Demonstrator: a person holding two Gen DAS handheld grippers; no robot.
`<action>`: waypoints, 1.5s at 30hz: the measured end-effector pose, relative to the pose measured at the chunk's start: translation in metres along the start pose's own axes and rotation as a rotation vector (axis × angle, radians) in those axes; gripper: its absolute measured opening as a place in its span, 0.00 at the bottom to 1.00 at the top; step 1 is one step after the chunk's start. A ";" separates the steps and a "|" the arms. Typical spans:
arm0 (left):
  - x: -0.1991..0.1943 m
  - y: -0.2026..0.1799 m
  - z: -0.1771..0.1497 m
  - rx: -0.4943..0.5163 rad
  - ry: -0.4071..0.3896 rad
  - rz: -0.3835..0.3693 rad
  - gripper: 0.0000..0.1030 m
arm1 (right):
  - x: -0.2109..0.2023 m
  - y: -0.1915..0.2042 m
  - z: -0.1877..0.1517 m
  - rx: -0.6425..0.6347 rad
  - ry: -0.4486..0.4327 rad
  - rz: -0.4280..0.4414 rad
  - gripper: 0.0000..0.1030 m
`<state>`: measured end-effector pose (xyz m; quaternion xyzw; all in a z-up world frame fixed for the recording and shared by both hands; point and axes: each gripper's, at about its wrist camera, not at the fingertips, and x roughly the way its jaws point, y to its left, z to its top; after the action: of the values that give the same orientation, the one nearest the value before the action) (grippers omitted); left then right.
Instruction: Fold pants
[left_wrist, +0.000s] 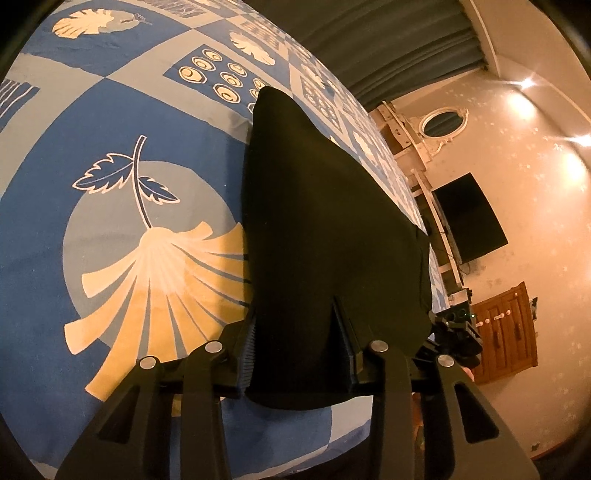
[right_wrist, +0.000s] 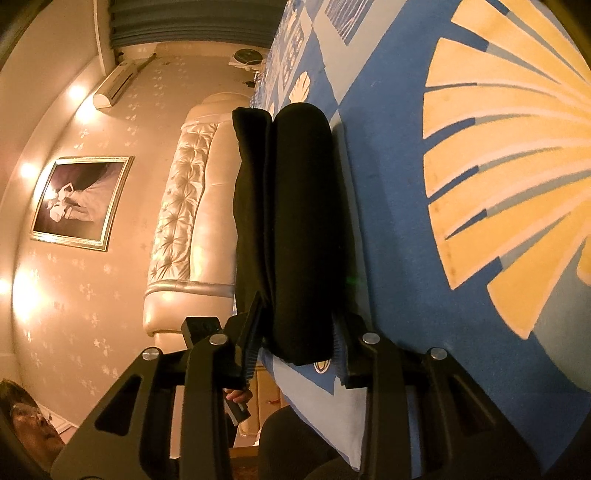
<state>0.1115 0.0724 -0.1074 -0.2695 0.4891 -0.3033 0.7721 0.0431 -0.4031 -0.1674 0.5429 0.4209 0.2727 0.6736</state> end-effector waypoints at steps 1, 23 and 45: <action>0.000 -0.001 0.000 0.002 -0.001 0.009 0.43 | -0.002 0.000 0.000 0.006 -0.003 0.001 0.31; 0.002 -0.013 -0.007 0.035 0.033 0.092 0.86 | -0.046 -0.012 -0.020 0.086 -0.069 0.050 0.48; -0.007 -0.036 -0.021 -0.056 -0.026 0.328 0.87 | -0.006 0.041 -0.031 -0.142 0.045 -0.321 0.77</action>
<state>0.0828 0.0506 -0.0853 -0.2112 0.5248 -0.1558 0.8097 0.0168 -0.3820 -0.1279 0.4137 0.4970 0.2030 0.7353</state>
